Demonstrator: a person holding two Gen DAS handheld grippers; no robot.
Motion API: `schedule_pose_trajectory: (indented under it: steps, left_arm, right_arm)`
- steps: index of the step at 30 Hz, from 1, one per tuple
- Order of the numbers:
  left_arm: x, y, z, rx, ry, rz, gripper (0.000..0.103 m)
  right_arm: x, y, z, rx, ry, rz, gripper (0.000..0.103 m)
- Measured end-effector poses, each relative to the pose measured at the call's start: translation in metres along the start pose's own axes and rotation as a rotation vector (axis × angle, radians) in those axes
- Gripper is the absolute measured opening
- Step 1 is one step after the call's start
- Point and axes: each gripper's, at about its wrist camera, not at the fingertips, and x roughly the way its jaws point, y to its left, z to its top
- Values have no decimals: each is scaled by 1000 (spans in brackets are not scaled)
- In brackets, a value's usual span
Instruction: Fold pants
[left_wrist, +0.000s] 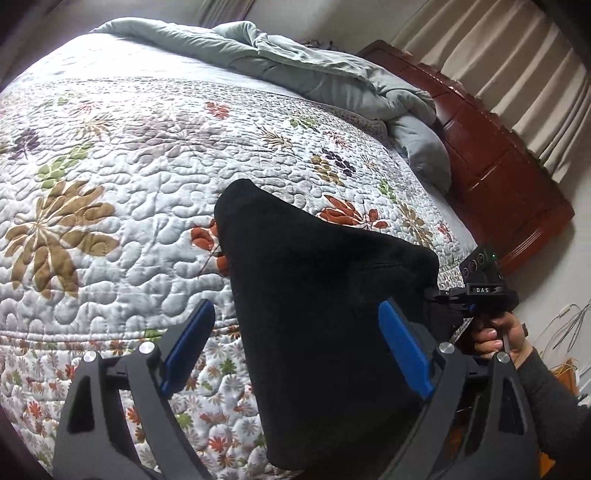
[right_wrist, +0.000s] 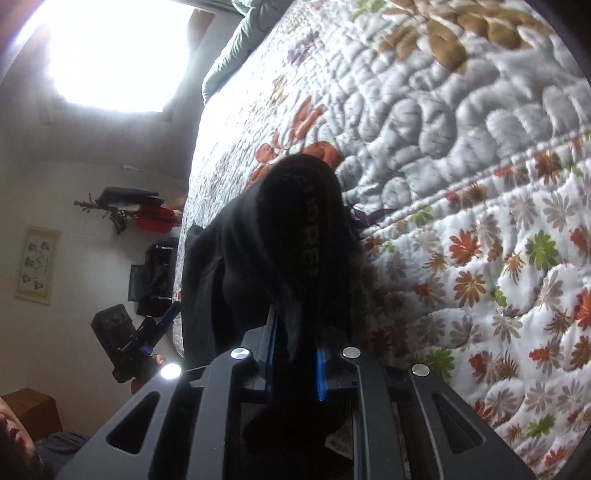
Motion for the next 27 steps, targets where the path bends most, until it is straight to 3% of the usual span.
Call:
schedule_pose_trajectory:
  steps: [1,3,5,9,11,16,19,21,24,27]
  left_arm:
    - [1,-2,0,7,4,-1,90]
    - [2,-4,1,17,5,-4,90]
    - [1,-6,5,29,1,-13,90]
    - [-1,-9,19,34,-6,-80,90]
    - [3,-8,30,18,7,-126,90]
    - [28,-7,50,-2,54,-158,90]
    - [45,-3,57,-6,89,-159,90]
    - [60,3,59,-24,127,-154,89]
    - [75,10,62,-22,156,-138,85]
    - [90,16,64,-24,197,-141,84]
  right_arm:
    - [-4,-1,-1,-6,3,12,20]
    - [-11,0,-2,-7,0,15,35]
    - [-33,9,1,-33,-54,-25,44]
    - [-69,36,10,-95,-145,-40,42]
    - [-71,55,15,-141,-143,-23,41]
    - [-29,87,28,-229,-64,-35,41]
    - [-4,80,37,-218,-25,-52,40]
    - [3,67,42,-198,-14,-61,32]
    - [4,43,47,-169,-1,-83,0]
    - [9,21,46,-140,13,-61,0]
